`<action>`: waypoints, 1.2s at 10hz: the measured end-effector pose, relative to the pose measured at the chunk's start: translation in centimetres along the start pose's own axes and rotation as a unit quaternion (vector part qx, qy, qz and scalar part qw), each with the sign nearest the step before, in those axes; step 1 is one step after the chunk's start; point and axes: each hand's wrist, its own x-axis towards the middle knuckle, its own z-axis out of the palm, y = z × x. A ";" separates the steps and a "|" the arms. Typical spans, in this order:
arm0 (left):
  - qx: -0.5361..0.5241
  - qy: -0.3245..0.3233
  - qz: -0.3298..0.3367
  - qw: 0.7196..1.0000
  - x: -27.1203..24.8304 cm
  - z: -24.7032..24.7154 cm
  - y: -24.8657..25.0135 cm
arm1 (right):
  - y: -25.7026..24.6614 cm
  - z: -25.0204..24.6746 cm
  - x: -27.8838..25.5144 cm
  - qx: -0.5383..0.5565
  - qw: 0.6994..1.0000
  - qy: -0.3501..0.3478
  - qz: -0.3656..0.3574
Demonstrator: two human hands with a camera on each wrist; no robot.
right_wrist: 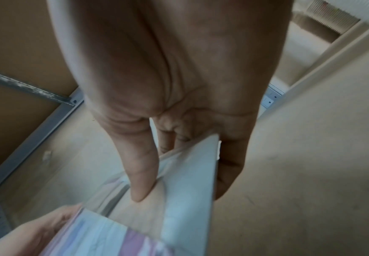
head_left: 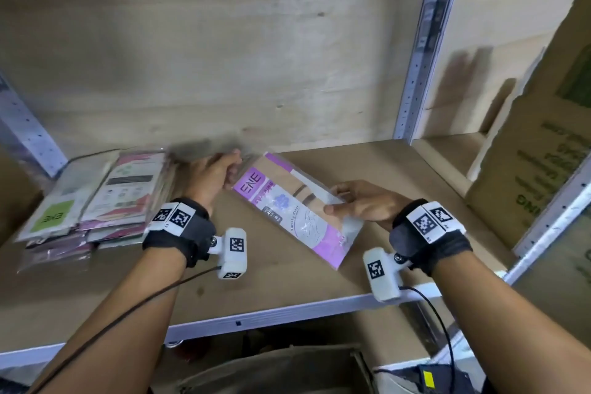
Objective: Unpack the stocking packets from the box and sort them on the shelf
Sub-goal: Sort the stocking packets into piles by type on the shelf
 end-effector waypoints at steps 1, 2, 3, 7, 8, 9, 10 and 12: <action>-0.026 -0.001 -0.069 0.997 0.4 0.6 -0.2 | 0.3 -0.3 -0.3 -0.010 1.000 -0.001 -0.004; -0.047 -0.017 -0.096 0.994 0.3 1.1 -0.5 | 0.6 -0.9 -0.9 -0.007 1.000 0.009 -0.014; -0.084 -0.112 -0.108 0.984 0.1 1.3 -0.7 | 0.7 -1.3 -1.4 -0.007 1.000 0.014 -0.010; -0.145 -0.119 -0.213 0.959 -0.1 2.7 -1.1 | 1.0 -2.1 -1.4 0.011 0.999 0.033 0.003; -0.172 -0.060 -0.208 0.961 0.4 2.7 -1.4 | 1.3 -2.0 -1.3 0.039 0.999 0.032 0.013; -0.148 -0.036 -0.210 0.966 0.7 2.4 -1.8 | 1.5 -2.3 -1.1 0.103 0.993 0.043 0.026; -0.081 -0.052 -0.195 0.976 0.3 2.7 -2.2 | 1.6 -2.5 -0.8 0.167 0.983 0.068 0.030; 0.048 -0.208 -0.206 0.955 -2.7 5.8 -1.9 | 1.5 -1.3 0.1 0.216 0.968 0.116 0.054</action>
